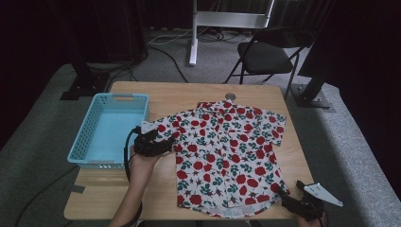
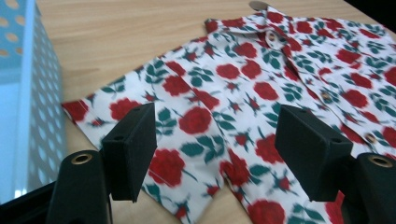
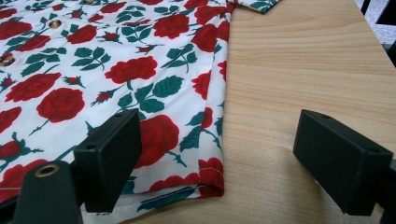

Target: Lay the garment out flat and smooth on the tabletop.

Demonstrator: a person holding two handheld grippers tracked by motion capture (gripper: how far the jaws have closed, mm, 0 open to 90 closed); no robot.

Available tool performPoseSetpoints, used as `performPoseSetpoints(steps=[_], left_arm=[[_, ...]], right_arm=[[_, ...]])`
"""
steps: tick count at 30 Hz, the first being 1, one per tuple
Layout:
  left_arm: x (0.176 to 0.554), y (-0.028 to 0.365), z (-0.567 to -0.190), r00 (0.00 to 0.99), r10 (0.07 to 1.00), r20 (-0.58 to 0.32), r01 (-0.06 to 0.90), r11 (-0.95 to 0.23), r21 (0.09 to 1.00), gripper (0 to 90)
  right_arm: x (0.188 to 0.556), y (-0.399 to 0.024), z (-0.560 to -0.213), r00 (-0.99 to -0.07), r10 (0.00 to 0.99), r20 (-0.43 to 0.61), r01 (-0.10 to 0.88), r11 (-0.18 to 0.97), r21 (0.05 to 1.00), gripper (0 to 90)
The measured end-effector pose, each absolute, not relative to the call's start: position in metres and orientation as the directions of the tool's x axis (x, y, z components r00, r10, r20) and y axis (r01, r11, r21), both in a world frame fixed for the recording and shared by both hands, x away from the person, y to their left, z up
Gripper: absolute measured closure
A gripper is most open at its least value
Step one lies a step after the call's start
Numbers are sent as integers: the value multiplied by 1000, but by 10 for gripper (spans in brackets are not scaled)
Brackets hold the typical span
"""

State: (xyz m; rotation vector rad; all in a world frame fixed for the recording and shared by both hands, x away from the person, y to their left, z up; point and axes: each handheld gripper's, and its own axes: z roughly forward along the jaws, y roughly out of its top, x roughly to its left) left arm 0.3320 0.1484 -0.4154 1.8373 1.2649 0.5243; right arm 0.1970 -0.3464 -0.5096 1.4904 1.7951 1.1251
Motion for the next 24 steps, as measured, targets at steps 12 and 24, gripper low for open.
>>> performPoseSetpoints(steps=[12,24], left_arm=[[298,149,-430,458,886,-74,531,-206,822,306],[259,152,-446,487,870,-79,457,-177,872,269]], right_arm=[[197,-346,-510,-239,967,93,510,44,859,150],[197,-346,-510,-240,967,91,510,46,859,150]])
